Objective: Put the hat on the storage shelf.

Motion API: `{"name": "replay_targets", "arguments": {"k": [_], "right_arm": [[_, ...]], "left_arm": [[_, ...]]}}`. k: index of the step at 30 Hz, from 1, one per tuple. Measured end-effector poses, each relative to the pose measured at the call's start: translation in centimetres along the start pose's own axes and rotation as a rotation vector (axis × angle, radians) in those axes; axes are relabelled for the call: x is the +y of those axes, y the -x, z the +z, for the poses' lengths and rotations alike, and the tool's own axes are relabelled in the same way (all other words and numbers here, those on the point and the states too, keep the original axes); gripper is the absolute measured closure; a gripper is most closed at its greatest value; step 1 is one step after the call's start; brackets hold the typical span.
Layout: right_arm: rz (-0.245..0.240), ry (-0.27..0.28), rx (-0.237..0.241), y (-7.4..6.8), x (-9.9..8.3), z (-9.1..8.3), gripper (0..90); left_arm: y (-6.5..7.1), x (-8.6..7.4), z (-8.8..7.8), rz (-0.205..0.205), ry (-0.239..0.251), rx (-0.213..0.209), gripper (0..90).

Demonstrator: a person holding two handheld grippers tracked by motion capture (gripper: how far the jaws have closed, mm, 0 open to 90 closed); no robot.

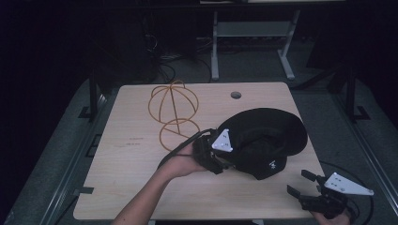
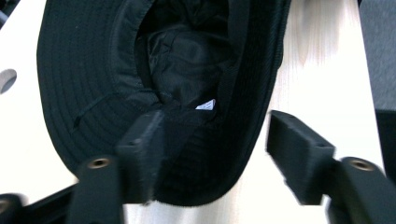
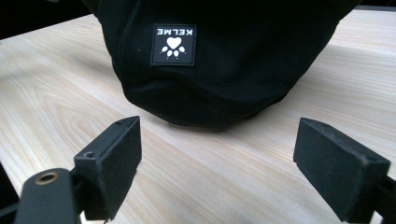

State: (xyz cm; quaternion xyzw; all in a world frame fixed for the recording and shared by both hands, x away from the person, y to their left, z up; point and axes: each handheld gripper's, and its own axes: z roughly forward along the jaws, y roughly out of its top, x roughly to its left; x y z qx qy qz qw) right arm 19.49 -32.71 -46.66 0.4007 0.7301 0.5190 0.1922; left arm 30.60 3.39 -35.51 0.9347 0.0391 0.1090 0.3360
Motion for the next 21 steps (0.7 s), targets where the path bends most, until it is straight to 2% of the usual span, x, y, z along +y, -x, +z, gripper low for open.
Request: {"name": "replay_targets", "arguments": {"k": [1,2,4,7,10,13,14,16,21], "right_arm": [[0.000,0.000,0.000,0.0,0.0,0.0,14.8],[-0.001,-0.005,0.003,-0.1,0.0,-0.1,14.7],[-0.003,-0.004,0.003,-0.1,0.0,-0.1,14.7],[0.005,0.007,0.007,0.0,0.0,-0.2,14.7],[0.003,0.002,0.007,0.0,-0.1,-0.2,14.8],[0.000,0.001,0.007,-0.1,0.0,-0.2,14.8],[-0.002,0.001,0.006,-0.1,0.0,-0.2,14.8],[0.004,0.006,0.008,-0.1,0.0,-0.2,14.8],[0.003,0.000,0.011,-0.1,0.0,-0.1,14.7]], "left_arm": [[0.1,0.1,0.1,0.012,-0.003,0.005,37.5],[0.1,0.2,0.4,0.021,-0.014,0.007,41.5],[0.0,0.1,0.7,0.024,-0.031,0.008,43.1],[-0.2,-0.1,1.2,0.030,-0.059,-0.006,50.6],[-0.2,-0.1,1.4,0.034,-0.061,-0.010,55.7],[-0.3,-0.1,1.5,0.034,-0.058,-0.010,66.7],[-0.2,-0.1,1.5,0.037,-0.054,-0.018,66.7],[0.0,0.0,1.7,0.049,-0.053,-0.022,78.1],[0.3,0.4,1.7,0.052,-0.030,-0.055,85.2]]}}
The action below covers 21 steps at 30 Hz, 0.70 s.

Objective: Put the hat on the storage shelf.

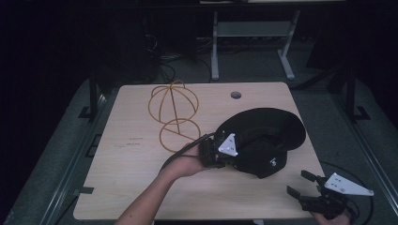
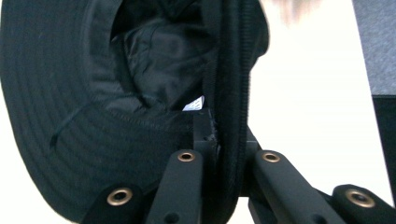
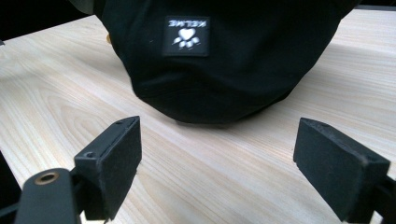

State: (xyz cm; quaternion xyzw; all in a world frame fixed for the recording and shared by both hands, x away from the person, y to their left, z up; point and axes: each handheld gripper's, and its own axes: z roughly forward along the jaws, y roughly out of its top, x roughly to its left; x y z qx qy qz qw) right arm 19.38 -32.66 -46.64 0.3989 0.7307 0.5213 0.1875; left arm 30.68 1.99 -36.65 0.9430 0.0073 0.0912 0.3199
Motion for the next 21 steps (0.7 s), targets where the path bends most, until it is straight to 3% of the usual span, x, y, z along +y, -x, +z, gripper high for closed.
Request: {"name": "replay_targets", "arguments": {"k": [7,13,16,21], "right_arm": [[0.005,0.008,-0.003,0.0,0.0,0.0,14.5],[0.005,0.014,-0.023,0.1,0.1,0.3,14.2],[0.015,0.026,-0.024,-0.1,0.1,0.5,14.2],[0.016,0.034,-0.008,-0.7,0.4,1.7,14.3]], "left_arm": [[0.0,0.3,-0.1,-0.039,0.066,-0.023,86.7],[-0.4,0.1,-0.3,-0.115,0.151,-0.052,86.8],[-0.5,0.2,-0.5,-0.132,0.178,-0.059,86.9],[-0.8,0.6,-1.0,-0.192,0.254,-0.090,86.9]]}}
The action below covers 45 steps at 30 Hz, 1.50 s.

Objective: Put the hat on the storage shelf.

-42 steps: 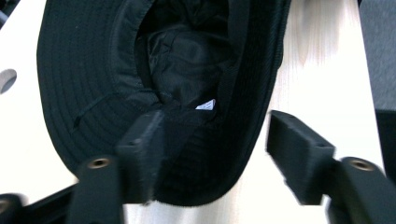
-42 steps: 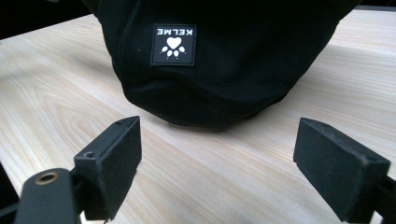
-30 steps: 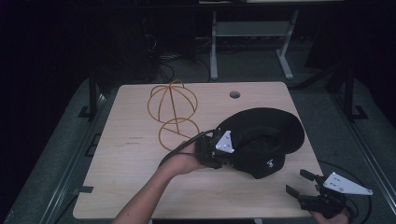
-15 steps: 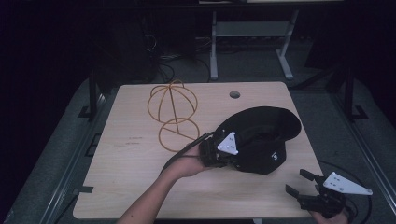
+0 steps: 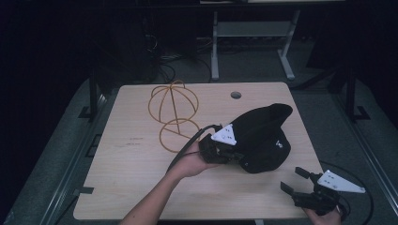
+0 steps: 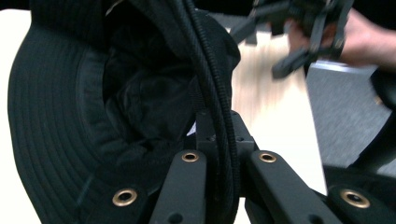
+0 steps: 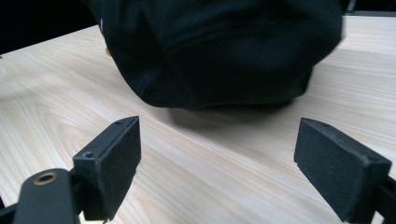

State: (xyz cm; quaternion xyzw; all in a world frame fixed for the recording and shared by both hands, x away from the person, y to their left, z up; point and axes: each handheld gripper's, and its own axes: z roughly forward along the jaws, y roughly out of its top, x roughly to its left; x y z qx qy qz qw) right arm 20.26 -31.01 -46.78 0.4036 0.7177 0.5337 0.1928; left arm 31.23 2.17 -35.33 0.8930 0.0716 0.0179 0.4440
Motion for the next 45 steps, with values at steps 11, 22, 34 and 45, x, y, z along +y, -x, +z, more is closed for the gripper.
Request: {"name": "replay_targets", "arguments": {"k": [11,22,34,45], "right_arm": [[0.078,0.069,0.041,-0.2,0.5,1.1,14.3],[0.185,0.160,0.090,0.4,0.5,1.1,13.9],[0.234,0.179,0.123,1.4,0.4,1.9,28.7],[0.119,0.188,0.128,1.0,1.3,2.6,83.2]], "left_arm": [[-0.2,0.5,-1.0,-0.053,0.090,-0.057,86.9],[0.4,0.7,-0.7,-0.033,0.088,-0.095,86.9],[1.0,1.3,-0.3,0.007,0.078,-0.126,87.1],[1.0,1.5,-0.5,0.011,0.080,-0.119,87.1]]}}
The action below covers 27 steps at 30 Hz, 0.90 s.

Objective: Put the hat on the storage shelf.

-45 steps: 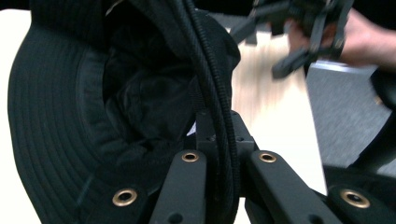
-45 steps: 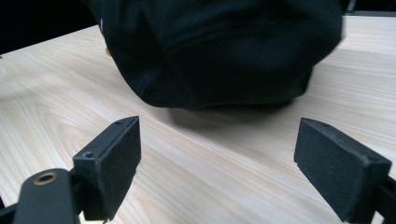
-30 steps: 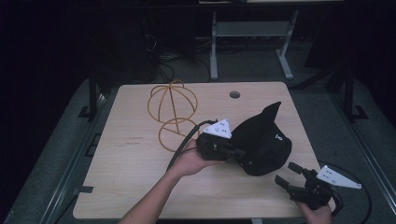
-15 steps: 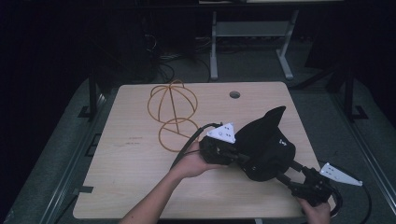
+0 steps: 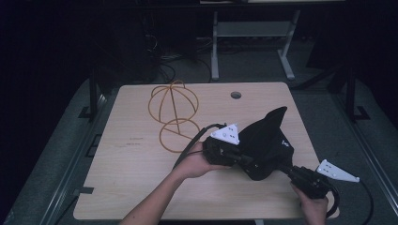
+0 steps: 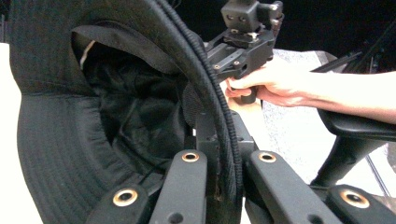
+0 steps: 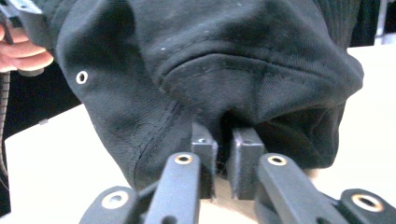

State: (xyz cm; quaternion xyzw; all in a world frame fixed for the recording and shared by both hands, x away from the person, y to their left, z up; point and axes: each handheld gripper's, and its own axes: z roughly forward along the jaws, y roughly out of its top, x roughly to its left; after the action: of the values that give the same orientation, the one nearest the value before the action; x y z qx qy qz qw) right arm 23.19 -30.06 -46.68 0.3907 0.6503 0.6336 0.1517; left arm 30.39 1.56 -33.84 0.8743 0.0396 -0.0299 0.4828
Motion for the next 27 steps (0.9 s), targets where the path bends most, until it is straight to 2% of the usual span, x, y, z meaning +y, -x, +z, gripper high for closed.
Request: {"name": "replay_targets", "arguments": {"k": [10,14,15,16,17,20,21,24,25,27], "right_arm": [[-0.071,0.021,0.014,-0.7,1.1,-0.5,86.1],[-0.106,0.024,0.017,-1.1,1.6,-0.6,86.2],[-0.126,0.016,0.018,-1.4,1.9,-0.5,86.3],[-0.136,0.012,0.018,-1.5,2.0,-0.5,86.3],[-0.136,0.012,0.018,-1.5,2.0,-0.5,86.3],[-0.177,-0.008,0.018,-2.0,2.6,-0.6,86.4],[-0.182,-0.010,0.016,-2.1,2.7,-0.6,86.5],[-0.195,-0.017,0.012,-2.3,2.9,-0.5,86.4],[-0.195,-0.021,0.013,-2.4,3.2,-0.5,86.5],[-0.204,-0.022,0.018,-2.4,3.3,-0.5,86.4]], "left_arm": [[-0.4,-0.9,-1.1,-0.041,0.026,0.038,87.1],[-0.5,-1.2,-1.5,-0.040,0.030,0.051,86.2],[-0.4,-1.3,-1.7,-0.036,0.033,0.068,83.6],[0.0,-1.3,-1.9,-0.008,0.029,0.095,82.0],[0.0,-1.3,-1.9,-0.008,0.029,0.095,80.4],[0.3,-1.4,-2.2,0.008,0.023,0.120,77.0],[0.6,-1.4,-2.4,0.023,0.015,0.148,75.1],[0.8,-1.3,-2.7,0.033,0.009,0.165,70.5],[0.9,-1.3,-2.9,0.052,-0.001,0.184,67.7],[1.0,-1.4,-3.2,0.049,-0.007,0.177,65.4]]}}
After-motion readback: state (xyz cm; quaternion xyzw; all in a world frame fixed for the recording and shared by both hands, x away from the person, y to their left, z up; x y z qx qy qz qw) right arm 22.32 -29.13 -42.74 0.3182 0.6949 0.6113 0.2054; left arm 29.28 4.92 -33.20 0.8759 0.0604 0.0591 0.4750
